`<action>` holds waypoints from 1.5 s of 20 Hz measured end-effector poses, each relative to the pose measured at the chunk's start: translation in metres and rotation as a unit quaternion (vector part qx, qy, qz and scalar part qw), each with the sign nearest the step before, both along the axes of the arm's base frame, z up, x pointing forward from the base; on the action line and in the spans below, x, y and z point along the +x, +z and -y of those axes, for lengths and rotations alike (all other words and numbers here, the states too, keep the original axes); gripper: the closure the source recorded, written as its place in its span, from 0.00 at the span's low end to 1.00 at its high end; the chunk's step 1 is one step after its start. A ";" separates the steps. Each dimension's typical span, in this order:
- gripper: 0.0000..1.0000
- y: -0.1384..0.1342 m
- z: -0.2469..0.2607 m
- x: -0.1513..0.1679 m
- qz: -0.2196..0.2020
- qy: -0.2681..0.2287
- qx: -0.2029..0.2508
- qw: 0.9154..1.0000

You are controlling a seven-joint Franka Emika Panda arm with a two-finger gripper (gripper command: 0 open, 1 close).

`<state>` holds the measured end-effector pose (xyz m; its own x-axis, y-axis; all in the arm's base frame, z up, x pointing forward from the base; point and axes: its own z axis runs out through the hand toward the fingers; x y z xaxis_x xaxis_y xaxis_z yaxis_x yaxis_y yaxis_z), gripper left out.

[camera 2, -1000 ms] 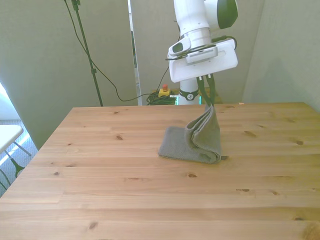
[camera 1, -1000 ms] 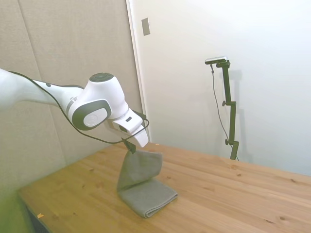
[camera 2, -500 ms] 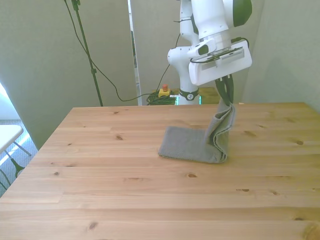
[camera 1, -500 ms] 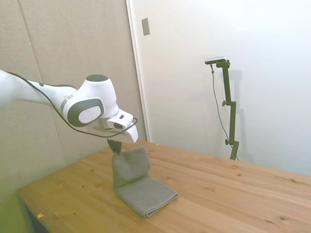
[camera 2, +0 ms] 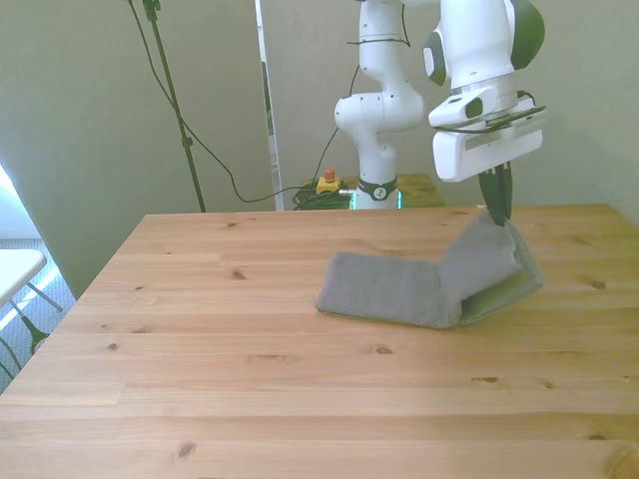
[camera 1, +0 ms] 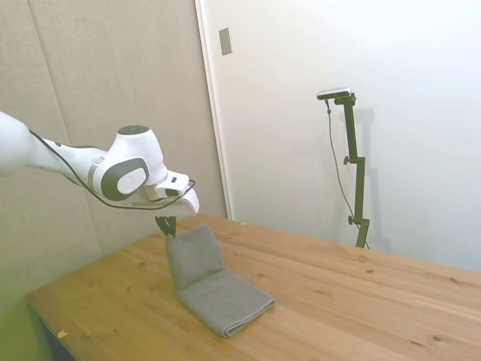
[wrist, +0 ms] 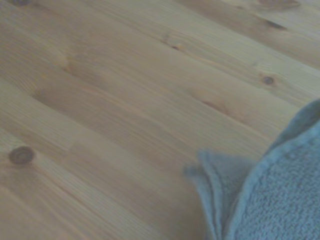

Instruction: Unfold the towel

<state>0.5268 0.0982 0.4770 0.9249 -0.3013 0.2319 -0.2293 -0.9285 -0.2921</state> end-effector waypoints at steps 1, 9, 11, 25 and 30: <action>0.00 0.000 -0.006 0.003 -0.001 0.003 0.000 1.000; 0.00 -0.047 -0.040 0.024 -0.043 0.030 -0.018 0.998; 0.00 -0.049 -0.050 0.025 -0.049 0.039 -0.018 0.998; 0.00 -0.059 -0.071 -0.001 -0.067 -0.113 -0.056 0.990; 0.00 -0.044 -0.021 -0.064 -0.091 -0.236 -0.060 0.966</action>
<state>0.4623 0.1194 0.4330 0.7201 -0.6801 0.1378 -0.6723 -0.7329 -0.1040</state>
